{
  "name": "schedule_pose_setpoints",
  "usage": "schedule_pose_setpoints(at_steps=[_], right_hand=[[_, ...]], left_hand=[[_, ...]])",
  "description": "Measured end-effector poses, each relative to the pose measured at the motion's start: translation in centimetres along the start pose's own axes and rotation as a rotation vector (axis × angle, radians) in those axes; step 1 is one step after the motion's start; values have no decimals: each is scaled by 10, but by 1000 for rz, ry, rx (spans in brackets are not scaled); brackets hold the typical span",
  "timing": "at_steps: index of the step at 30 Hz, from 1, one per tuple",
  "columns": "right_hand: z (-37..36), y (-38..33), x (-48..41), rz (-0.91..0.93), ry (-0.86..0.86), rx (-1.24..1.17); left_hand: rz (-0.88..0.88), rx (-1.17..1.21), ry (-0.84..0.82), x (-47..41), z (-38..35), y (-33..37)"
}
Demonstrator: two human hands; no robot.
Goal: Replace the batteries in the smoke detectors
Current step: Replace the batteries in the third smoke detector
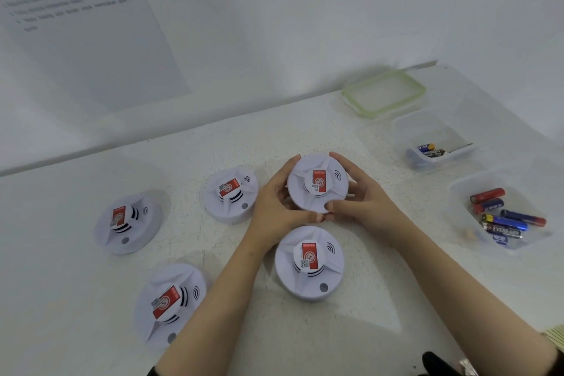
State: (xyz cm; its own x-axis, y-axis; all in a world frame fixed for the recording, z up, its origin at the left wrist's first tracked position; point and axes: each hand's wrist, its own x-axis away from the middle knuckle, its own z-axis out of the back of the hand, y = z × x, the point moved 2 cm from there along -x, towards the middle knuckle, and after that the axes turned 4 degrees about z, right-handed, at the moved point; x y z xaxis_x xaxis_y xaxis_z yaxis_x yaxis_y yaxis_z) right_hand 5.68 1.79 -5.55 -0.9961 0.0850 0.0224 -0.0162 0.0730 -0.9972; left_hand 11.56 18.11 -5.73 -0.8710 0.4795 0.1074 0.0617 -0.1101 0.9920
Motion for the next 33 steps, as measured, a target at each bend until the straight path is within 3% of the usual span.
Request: schedule_pose_setpoints(at_steps=[33], right_hand=[[0, 0, 0, -15, -4, -2]], left_hand=[[-14, -7, -6, -1, 2, -2]])
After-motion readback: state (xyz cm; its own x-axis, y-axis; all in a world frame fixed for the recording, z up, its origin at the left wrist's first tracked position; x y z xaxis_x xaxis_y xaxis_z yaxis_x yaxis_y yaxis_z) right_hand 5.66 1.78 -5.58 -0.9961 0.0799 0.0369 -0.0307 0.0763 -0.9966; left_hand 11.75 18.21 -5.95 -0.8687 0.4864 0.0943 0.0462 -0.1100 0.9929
